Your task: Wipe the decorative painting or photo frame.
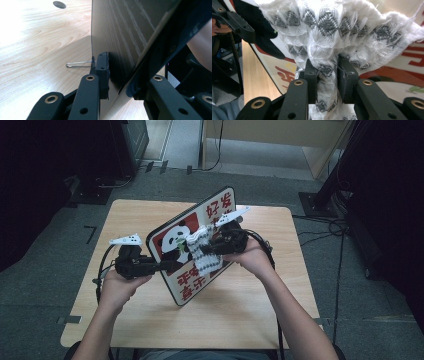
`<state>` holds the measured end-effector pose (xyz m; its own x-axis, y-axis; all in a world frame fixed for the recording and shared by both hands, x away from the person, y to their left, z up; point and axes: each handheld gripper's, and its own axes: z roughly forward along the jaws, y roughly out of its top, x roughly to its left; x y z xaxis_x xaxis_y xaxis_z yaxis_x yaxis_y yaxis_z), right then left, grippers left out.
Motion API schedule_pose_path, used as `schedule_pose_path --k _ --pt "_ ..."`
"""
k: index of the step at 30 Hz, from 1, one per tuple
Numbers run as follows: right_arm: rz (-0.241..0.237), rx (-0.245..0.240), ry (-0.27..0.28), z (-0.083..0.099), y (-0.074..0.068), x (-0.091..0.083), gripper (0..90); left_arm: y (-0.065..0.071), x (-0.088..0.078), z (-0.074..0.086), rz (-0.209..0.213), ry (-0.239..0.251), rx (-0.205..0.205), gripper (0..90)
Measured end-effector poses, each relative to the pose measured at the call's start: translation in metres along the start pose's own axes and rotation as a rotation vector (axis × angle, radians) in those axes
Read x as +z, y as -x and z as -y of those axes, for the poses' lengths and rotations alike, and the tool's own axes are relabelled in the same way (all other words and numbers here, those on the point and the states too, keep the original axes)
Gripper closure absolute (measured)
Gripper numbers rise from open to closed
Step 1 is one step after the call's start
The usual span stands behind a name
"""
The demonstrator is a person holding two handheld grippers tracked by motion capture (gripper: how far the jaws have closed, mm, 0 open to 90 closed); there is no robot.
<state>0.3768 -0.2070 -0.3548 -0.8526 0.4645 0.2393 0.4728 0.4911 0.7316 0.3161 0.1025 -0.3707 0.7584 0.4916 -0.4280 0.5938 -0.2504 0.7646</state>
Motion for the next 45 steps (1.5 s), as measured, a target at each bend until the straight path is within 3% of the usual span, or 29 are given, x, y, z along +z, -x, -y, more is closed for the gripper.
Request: schedule_pose_path --k 25,45 --pt "-0.022 0.037 -0.002 0.030 0.004 0.016 73.3 0.001 0.001 0.000 0.001 0.000 0.005 73.4" --pt "-0.007 0.076 -0.075 0.059 0.006 0.034 73.2 0.001 0.001 0.000 -0.001 -0.001 0.006 73.4"
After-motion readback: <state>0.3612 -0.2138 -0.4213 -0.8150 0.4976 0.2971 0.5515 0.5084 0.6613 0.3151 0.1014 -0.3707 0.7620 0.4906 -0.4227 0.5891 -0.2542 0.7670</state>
